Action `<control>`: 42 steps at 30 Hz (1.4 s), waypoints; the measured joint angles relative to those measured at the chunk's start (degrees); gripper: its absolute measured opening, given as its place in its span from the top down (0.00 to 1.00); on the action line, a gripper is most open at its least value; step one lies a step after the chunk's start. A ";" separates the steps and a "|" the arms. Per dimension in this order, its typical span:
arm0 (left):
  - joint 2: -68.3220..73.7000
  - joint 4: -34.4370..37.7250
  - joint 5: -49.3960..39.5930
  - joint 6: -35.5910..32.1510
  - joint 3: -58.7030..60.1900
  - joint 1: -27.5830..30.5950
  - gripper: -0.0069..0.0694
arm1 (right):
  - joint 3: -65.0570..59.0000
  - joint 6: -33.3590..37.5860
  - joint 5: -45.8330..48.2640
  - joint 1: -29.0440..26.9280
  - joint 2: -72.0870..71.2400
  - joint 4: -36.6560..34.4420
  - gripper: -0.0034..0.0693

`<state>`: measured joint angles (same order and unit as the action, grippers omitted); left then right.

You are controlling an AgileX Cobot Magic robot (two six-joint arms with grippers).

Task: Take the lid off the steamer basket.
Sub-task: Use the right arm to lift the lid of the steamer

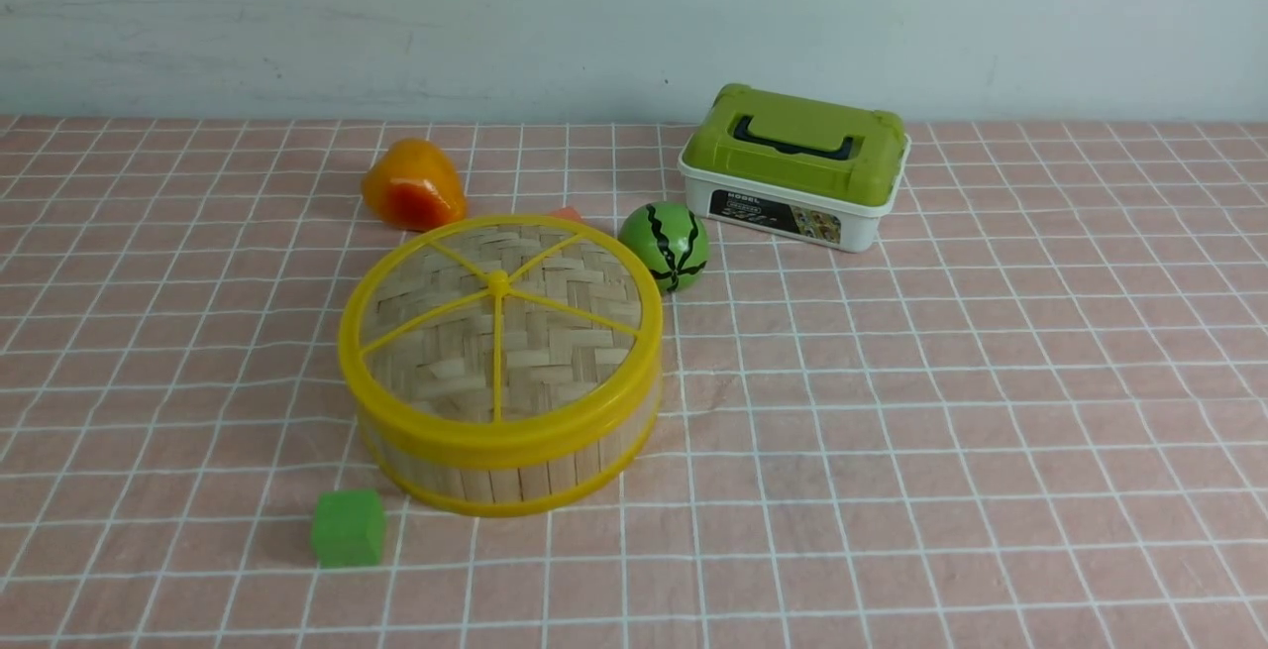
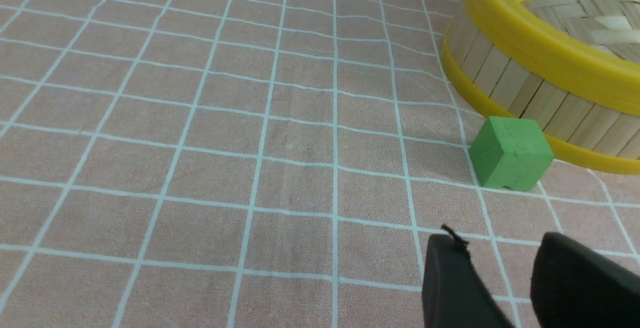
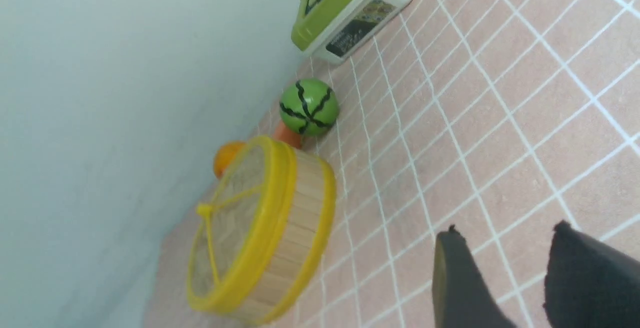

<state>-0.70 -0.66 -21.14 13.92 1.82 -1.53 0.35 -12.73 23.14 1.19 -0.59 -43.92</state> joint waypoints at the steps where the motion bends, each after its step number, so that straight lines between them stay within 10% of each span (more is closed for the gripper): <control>1: 0.00 0.00 0.00 0.00 0.00 0.00 0.60 | 1.56 2.53 1.18 0.00 0.00 0.52 0.67; 7: 0.00 0.00 0.00 0.00 0.00 0.00 0.60 | 26.23 20.32 20.08 0.00 16.97 8.42 0.96; 18: 0.00 0.00 0.00 0.00 0.00 0.00 0.60 | 67.86 45.95 48.04 0.00 51.69 4.60 0.96; 23: 0.00 0.00 0.00 0.00 0.00 0.00 0.60 | 78.44 45.98 48.51 4.44 62.19 7.69 0.95; 34: 0.00 0.00 0.00 0.00 0.00 0.00 0.60 | 105.28 23.45 48.94 33.76 93.21 39.79 0.93; 42: 0.00 0.00 0.00 0.00 0.00 0.00 0.60 | 124.11 19.89 48.93 37.70 113.94 38.35 0.74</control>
<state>-0.70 -0.66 -21.14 13.92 1.82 -1.53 124.45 7.16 72.07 38.89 113.36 -5.56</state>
